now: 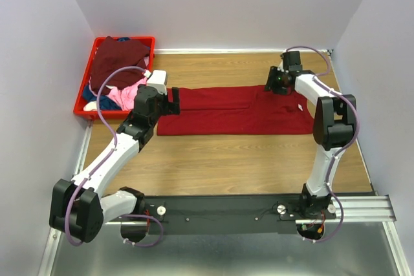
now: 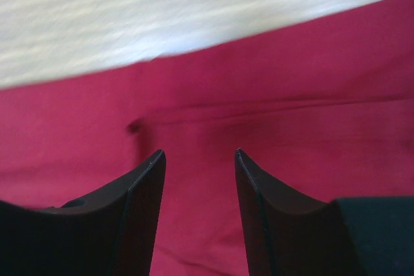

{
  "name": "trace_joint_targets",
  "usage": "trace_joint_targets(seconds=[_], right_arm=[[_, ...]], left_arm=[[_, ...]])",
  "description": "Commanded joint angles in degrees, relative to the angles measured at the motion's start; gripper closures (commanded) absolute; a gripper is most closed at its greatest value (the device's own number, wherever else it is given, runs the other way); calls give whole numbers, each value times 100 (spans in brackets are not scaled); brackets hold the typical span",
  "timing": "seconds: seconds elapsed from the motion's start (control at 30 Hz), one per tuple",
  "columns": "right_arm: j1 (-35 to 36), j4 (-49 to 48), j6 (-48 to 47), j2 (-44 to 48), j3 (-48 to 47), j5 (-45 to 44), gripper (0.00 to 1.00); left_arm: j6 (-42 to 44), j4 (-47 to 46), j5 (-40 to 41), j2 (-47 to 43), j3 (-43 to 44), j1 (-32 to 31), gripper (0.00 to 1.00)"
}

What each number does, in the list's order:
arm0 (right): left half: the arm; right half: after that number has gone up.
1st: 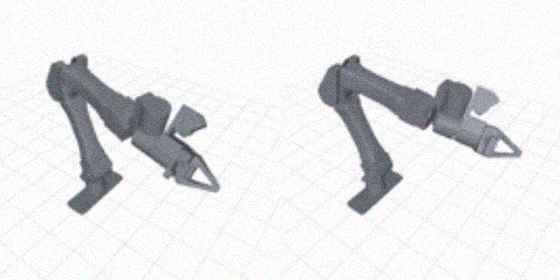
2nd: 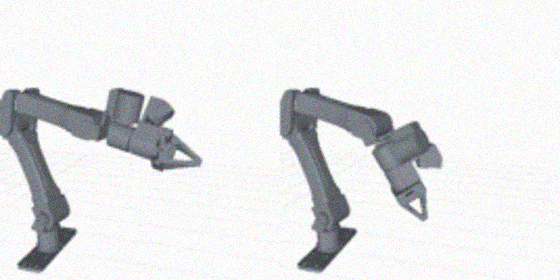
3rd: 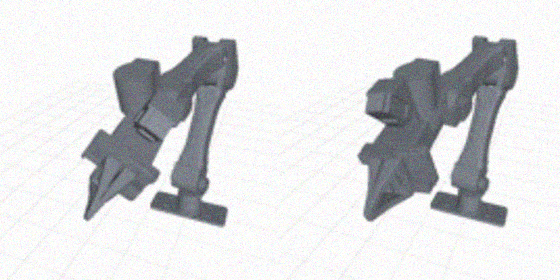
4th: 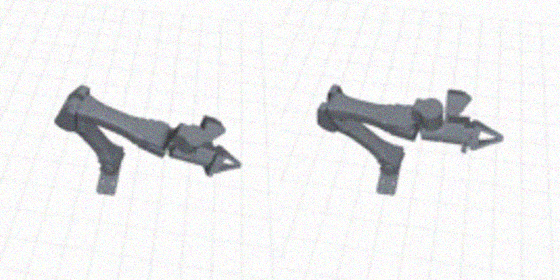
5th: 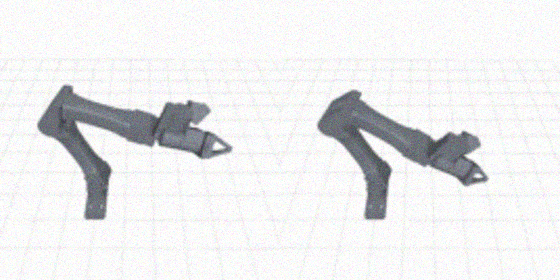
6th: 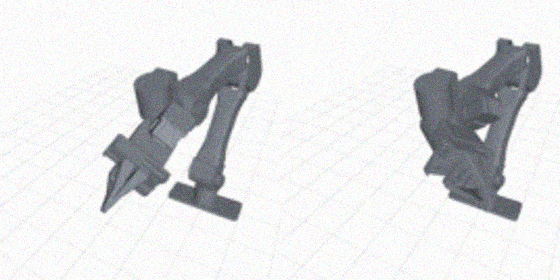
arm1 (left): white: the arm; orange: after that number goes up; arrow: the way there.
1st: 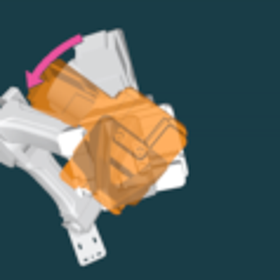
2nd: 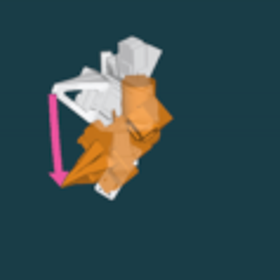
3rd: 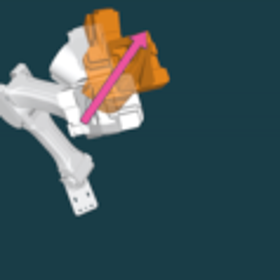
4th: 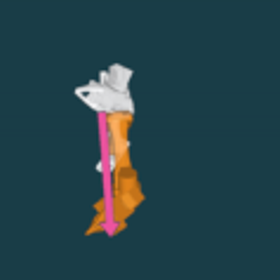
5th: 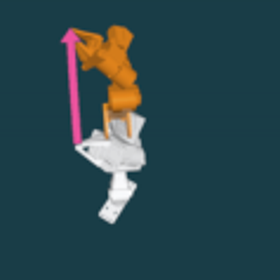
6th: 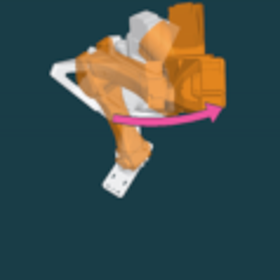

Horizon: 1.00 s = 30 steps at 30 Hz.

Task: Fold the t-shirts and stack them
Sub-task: Fold the tshirt

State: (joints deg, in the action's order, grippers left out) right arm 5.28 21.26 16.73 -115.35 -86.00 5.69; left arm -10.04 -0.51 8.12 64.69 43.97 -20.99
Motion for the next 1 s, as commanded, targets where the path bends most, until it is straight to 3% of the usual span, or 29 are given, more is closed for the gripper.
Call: trace_joint_targets(seconds=[0.0,0.47,0.63,0.9,0.97], right_arm=[[351,-244,357,57,127,556,46],[579,-517,796,-514,-75,424,46],[615,-517,832,-708,-181,547,52],[703,-517,700,-673,-321,459,78],[746,-508,665,-664,-374,424,90]], left_arm=[[55,34,-65,9,156,16,5],[64,43,-65,97,183,16,5],[73,43,-39,79,174,16,5],[64,43,-65,88,182,16,5],[64,43,-74,79,183,8,5]])
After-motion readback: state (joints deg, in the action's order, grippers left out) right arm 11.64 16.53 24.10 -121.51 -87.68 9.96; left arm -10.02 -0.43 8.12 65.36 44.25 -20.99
